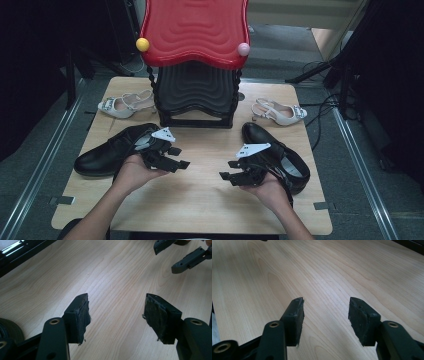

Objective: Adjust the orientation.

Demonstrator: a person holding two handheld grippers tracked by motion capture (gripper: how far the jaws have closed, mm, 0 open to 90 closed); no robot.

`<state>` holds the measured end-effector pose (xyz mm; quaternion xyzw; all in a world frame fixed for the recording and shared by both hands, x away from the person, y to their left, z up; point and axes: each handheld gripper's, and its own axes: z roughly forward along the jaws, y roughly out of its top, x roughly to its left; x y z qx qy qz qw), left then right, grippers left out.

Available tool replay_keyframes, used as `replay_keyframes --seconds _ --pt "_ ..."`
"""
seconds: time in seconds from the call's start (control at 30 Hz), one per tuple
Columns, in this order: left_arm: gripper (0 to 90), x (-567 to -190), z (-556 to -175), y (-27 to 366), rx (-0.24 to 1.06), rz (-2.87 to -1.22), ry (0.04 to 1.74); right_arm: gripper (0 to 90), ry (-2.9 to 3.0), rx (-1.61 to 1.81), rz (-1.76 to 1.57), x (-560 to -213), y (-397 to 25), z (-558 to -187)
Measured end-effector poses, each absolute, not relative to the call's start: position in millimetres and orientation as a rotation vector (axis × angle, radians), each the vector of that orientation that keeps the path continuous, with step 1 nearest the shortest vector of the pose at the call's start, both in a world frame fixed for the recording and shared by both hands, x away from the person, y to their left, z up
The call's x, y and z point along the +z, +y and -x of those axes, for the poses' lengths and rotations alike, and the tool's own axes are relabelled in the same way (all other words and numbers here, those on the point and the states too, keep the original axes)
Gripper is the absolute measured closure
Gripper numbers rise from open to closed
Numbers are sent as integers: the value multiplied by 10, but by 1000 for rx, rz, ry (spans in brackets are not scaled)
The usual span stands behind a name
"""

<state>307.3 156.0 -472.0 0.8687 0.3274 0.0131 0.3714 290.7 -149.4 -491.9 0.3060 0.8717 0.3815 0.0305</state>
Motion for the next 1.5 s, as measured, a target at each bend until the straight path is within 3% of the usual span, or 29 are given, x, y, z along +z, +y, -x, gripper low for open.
replay_keyframes --seconds 0.13,0.9,1.5 --pt "412 -4725 -3075 1597 26 -2236 832 485 2684 1170 -945 -4919 -1508 -2912" --pt "425 -4525 -3128 1962 62 -2192 919 463 2710 1138 -993 -4956 -1519 -2950" --pt "436 -4354 -3209 2390 177 -2237 1013 455 2732 1101 -978 -4982 -1498 -2950"
